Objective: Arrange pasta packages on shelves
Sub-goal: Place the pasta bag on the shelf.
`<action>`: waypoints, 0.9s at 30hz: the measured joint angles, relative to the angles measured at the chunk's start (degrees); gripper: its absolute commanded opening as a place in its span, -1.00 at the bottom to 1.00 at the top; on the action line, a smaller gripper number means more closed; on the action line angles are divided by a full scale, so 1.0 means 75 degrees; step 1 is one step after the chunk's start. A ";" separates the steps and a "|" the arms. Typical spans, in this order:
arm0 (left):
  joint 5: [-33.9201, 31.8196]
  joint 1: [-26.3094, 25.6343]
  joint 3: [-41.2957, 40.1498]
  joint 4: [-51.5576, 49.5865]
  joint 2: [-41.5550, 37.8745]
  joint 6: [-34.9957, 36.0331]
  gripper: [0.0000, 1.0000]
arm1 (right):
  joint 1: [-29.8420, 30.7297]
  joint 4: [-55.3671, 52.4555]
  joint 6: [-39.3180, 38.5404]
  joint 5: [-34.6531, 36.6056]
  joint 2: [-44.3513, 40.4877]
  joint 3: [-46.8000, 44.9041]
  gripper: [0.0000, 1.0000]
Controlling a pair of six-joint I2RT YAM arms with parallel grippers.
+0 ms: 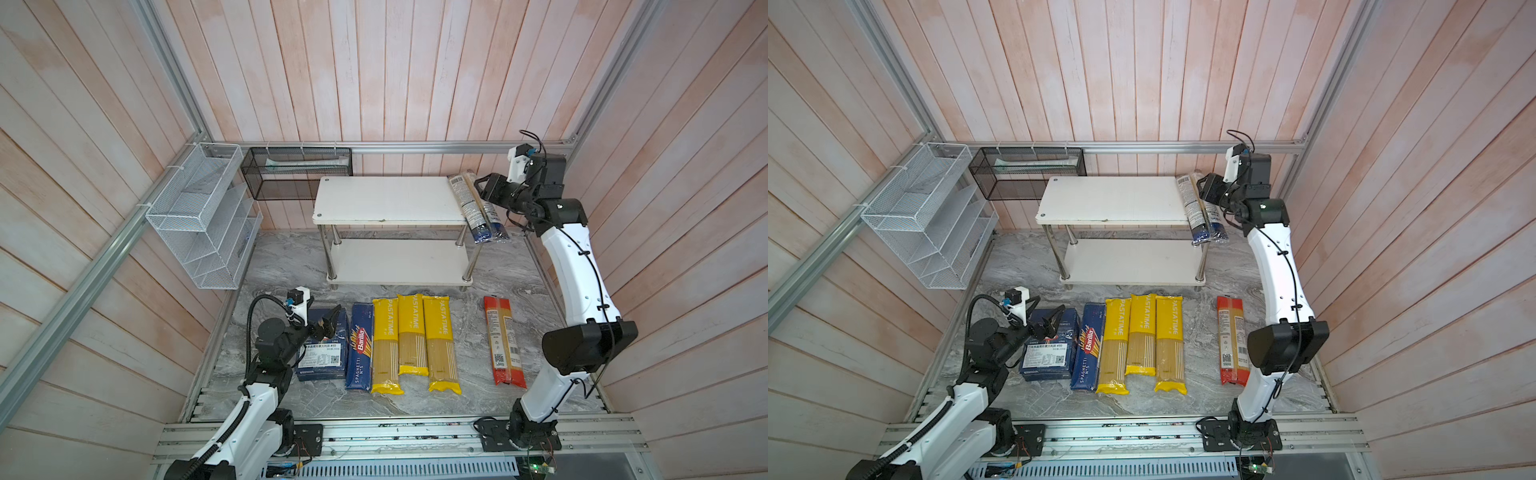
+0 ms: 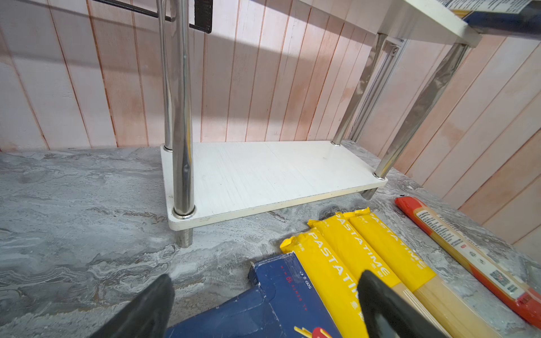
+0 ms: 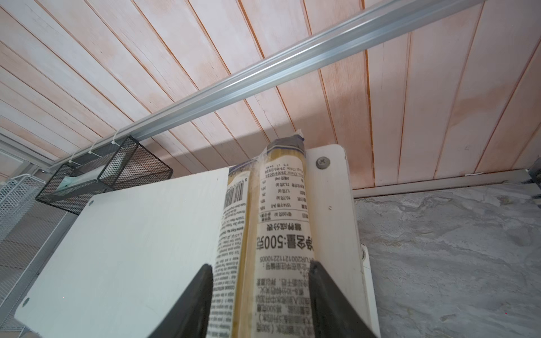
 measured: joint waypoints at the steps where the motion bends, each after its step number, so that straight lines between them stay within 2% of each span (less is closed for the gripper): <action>1: 0.0000 0.0000 0.0000 0.0000 0.0000 0.0000 0.99 | 0.0000 0.0038 0.0000 0.0000 0.0000 0.0055 0.07; 10: 0.0000 0.0000 0.0000 0.0000 0.0000 0.0000 1.00 | 0.0000 -0.0044 -0.0178 0.0061 -0.0020 0.0353 0.11; 16: 0.0000 0.0000 0.0000 0.0000 0.0003 0.0000 1.00 | 0.0000 -0.0402 -0.0425 0.0032 -0.0434 0.0353 0.12; 27: 0.0017 0.0029 0.0000 0.0003 0.0003 -0.0003 0.99 | 0.0041 -0.0708 -0.0723 -0.0554 -0.3474 -0.2180 0.12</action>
